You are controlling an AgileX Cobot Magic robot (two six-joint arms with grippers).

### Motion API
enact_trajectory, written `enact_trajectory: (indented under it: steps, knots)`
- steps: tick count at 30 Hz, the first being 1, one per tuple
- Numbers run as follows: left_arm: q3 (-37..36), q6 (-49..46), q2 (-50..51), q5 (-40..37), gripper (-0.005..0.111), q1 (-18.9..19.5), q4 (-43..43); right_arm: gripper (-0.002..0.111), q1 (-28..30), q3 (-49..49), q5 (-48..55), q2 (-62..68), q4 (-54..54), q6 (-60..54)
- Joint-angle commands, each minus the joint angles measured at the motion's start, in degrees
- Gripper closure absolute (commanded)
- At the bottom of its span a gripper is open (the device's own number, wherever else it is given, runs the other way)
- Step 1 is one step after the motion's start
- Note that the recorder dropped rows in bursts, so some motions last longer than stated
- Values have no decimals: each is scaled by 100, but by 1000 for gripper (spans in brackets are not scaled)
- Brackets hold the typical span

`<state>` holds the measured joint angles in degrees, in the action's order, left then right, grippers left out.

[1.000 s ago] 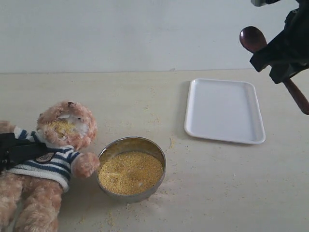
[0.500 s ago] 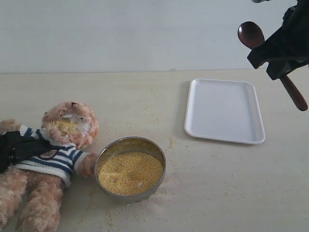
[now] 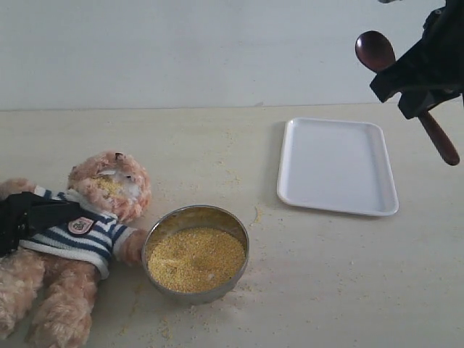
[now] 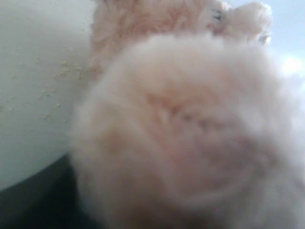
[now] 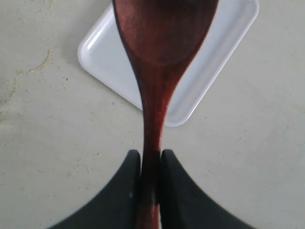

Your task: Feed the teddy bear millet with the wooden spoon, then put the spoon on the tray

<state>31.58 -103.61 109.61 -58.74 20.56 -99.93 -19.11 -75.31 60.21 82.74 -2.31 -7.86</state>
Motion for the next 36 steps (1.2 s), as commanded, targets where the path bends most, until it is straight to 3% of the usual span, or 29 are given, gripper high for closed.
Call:
enact_trajectory:
  steps: [1, 7, 16, 23, 27, 33, 36]
  knots:
    - [44, -11, 6, -166, 27, -58, -2, 108, 31, 16, -82, -13, 30, -43]
    - [56, -11, 6, -187, 28, 56, -2, 108, 31, 16, -69, -13, 40, -43]
    - [77, 513, -221, -175, 28, 955, 78, 108, 31, 16, -82, -13, 311, -232]
    - [77, 796, -541, -385, 30, 1443, 378, 108, 31, 16, -82, -13, 311, -243]
    - [77, 1084, -871, -176, 49, 1731, 617, 108, 31, 16, -82, -13, 311, -243]
    - [77, 1880, -1453, -49, 98, 2381, 1036, 108, 31, 16, -126, -13, 311, -255]
    - [77, 2731, -1718, -49, 102, 2692, 1127, 108, 31, 16, -126, -13, 311, -255]
